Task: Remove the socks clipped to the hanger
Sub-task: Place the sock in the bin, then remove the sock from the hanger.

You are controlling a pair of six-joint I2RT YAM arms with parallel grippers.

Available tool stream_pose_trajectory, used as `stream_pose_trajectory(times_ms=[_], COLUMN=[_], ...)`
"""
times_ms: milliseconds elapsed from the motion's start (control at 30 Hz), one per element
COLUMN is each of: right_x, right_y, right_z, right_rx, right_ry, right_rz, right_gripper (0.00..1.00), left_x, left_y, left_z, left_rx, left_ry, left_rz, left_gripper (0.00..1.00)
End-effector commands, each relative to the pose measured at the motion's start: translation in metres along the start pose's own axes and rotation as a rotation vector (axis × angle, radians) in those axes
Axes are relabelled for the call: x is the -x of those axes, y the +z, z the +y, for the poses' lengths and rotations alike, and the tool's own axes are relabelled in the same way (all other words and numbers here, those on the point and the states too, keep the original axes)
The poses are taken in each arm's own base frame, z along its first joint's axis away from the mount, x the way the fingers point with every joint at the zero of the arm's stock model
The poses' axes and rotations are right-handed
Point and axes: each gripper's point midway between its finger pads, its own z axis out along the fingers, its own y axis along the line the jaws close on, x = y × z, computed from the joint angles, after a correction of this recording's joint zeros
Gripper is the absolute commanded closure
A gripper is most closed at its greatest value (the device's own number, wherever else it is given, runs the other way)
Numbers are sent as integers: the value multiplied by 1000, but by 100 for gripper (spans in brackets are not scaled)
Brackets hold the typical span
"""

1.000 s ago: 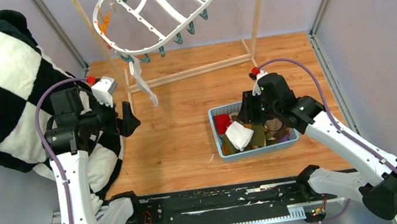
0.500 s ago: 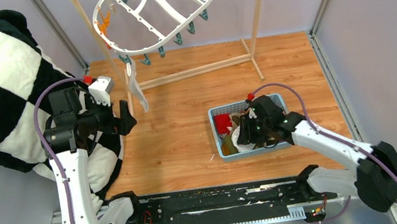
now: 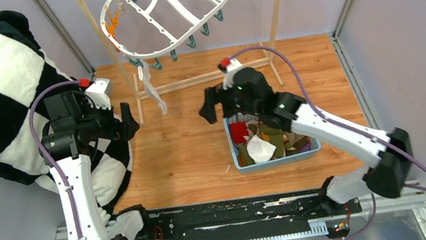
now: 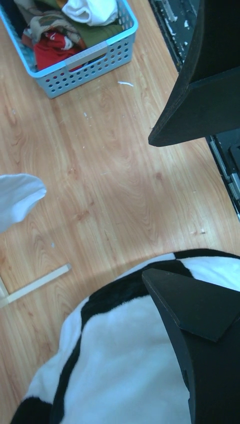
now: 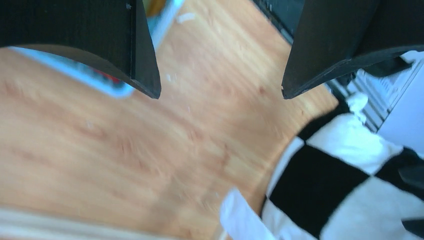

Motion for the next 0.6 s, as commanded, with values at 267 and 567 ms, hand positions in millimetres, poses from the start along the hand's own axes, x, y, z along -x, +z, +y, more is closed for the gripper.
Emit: stream_pose_trajectory(times_ms=[267,567], right_x=[68,74], right_y=[160,208], right_z=[71,104], right_rx=[209,321], right_ry=[-352,-419], right_rz=[-390,-428], right_gripper=[2,13], left_x=[1,-12], left_y=[-8,-5], left_z=[15,5], left_rx=[28,-18], left_ry=[-120,-77], left_rz=[-11,-6], left_gripper=[0,0])
